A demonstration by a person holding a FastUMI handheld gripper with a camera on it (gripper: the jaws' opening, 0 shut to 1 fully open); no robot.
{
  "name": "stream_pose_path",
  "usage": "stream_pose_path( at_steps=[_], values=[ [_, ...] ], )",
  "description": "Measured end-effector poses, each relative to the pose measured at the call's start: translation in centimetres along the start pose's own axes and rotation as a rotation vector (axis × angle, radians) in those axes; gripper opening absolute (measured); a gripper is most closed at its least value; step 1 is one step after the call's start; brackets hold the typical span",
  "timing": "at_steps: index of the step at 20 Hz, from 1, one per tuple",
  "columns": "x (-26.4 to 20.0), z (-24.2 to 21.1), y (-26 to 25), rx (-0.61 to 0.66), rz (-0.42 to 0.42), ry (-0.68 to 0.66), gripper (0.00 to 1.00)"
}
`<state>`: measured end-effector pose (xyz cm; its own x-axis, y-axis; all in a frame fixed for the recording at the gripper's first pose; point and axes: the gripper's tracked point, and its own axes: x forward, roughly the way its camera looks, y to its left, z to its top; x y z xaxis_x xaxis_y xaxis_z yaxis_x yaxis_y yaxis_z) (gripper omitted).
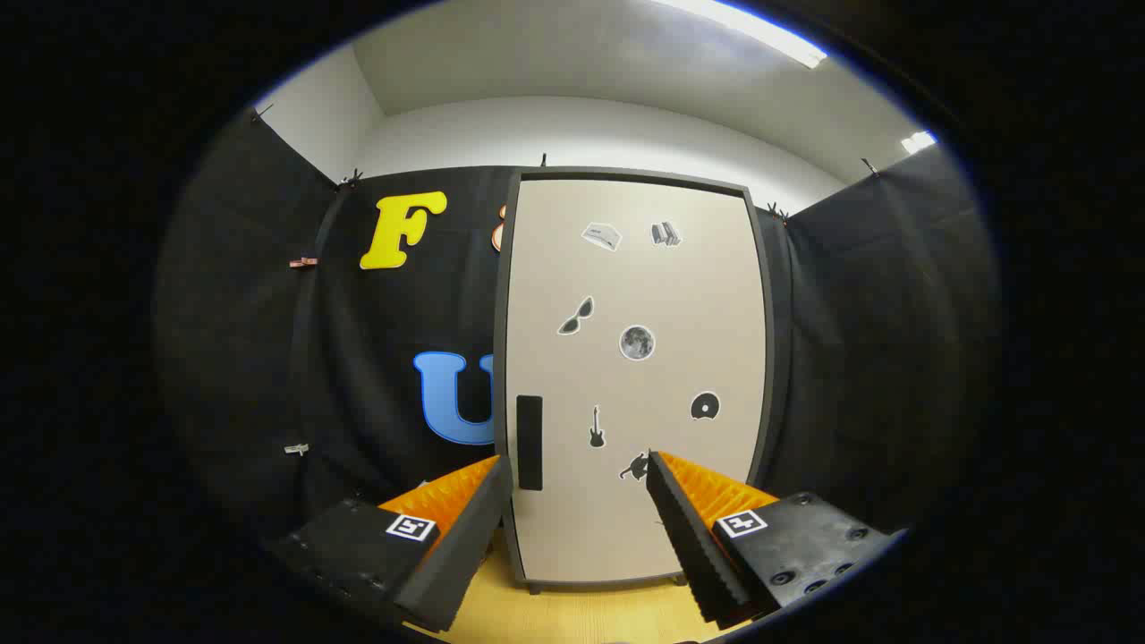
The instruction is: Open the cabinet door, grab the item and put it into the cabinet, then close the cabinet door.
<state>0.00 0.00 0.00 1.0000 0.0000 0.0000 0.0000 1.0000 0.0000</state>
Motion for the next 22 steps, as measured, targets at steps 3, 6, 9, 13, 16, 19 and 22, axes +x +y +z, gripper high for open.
stream_pose_path(
  at_steps=[3,6,9,13,16,19,22],
  values=[
    [-0.2,0.1,-0.2,0.0,-0.006,-0.002,0.98],
    [-0.2,-0.3,0.0,-0.004,-0.008,0.008,0.98],
    [-0.1,-0.3,0.5,-0.008,-0.01,0.011,0.98],
    [0.6,-1.0,1.6,-0.007,0.0,0.023,0.98],
    [1.2,-1.7,2.2,-0.006,-0.003,0.037,0.98],
    [2.2,-1.9,3.0,0.005,0.001,0.039,0.98],
    [3.0,-2.3,3.6,0.012,0.004,0.045,0.98]
  ],
)
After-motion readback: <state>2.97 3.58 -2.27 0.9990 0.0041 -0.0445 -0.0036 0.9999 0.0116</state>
